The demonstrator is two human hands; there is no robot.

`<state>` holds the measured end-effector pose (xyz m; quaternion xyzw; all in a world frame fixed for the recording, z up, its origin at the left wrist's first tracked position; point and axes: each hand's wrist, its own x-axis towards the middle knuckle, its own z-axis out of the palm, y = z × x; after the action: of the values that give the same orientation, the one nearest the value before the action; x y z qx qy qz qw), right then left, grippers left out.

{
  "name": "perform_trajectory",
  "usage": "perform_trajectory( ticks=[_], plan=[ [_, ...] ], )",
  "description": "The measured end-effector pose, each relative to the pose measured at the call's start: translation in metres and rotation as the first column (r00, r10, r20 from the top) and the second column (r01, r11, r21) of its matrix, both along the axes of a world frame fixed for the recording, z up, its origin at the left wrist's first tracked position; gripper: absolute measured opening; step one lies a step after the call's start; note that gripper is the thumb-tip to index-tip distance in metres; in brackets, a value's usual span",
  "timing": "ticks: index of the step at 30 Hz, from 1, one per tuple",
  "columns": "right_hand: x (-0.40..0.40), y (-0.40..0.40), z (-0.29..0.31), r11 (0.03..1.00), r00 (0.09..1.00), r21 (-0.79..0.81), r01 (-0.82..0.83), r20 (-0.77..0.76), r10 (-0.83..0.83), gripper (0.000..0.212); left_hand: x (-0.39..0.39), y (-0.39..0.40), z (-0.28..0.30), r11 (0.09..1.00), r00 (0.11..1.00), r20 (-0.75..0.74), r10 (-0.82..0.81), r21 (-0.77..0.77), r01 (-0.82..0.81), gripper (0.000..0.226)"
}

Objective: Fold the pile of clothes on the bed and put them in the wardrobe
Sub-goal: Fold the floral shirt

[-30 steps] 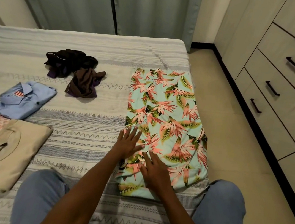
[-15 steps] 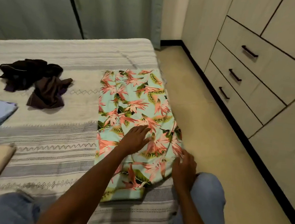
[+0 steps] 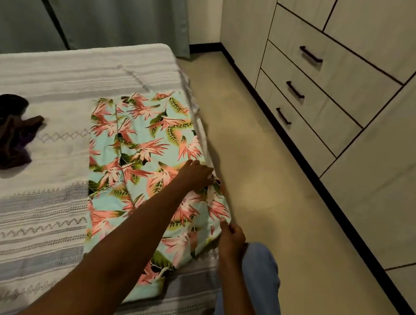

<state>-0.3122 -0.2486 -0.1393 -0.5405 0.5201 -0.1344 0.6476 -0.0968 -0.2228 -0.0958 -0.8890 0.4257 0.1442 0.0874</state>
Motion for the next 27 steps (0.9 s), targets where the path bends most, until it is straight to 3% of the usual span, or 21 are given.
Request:
perform_trajectory(
  ticks=[3,6,10,12,15,17,19,21,23,25,27],
  plan=[
    [-0.001,0.005,0.006,0.991,0.991,-0.023,0.131,0.025,-0.130,0.012,0.001,-0.018,-0.004,1.000,0.997,0.069,-0.025,-0.006,0.026,0.069],
    [-0.002,0.007,0.002,0.972,0.975,0.118,0.203,0.070,-0.212,0.027,0.001,-0.026,-0.006,0.994,0.989,0.130,-0.076,0.086,0.065,0.063],
    [-0.007,0.003,0.009,0.975,0.988,0.189,0.116,0.083,-0.134,0.030,0.004,-0.031,-0.009,0.986,0.987,0.129,-0.100,0.145,0.081,0.051],
    [-0.009,0.001,0.017,0.969,0.982,0.214,0.123,0.117,-0.151,0.027,0.006,-0.032,-0.003,0.995,0.994,0.092,-0.055,0.086,0.047,0.044],
    [-0.007,0.010,0.027,0.964,0.952,0.230,0.130,0.242,-0.186,0.042,0.012,-0.027,0.022,0.999,0.998,-0.062,0.032,-0.010,-0.032,0.044],
    [-0.005,0.018,0.032,0.988,0.930,0.122,0.099,0.343,-0.135,0.052,0.019,-0.018,0.044,0.989,0.975,-0.207,0.082,-0.101,-0.104,0.045],
    [-0.002,0.032,0.037,0.975,0.930,-0.221,0.037,0.364,0.047,0.060,0.027,0.002,0.063,0.958,0.916,-0.386,0.111,-0.203,-0.201,0.052],
    [-0.002,0.049,0.039,0.813,0.902,-0.582,-0.032,0.333,0.275,0.058,0.031,0.030,0.081,0.893,0.868,-0.487,0.098,-0.341,-0.292,0.050],
    [-0.001,0.066,0.040,0.528,0.856,-0.844,-0.091,0.205,0.475,0.054,0.035,0.060,0.095,0.825,0.851,-0.515,0.103,-0.433,-0.362,0.030],
    [0.003,0.089,0.039,0.206,0.806,-0.958,-0.200,-0.041,0.590,0.056,0.037,0.097,0.103,0.775,0.834,-0.533,0.146,-0.462,-0.431,0.013],
    [0.004,0.110,0.029,0.001,0.701,-0.934,-0.356,-0.266,0.662,0.053,0.039,0.131,0.094,0.764,0.827,-0.528,0.194,-0.447,-0.465,0.012]
  ],
)
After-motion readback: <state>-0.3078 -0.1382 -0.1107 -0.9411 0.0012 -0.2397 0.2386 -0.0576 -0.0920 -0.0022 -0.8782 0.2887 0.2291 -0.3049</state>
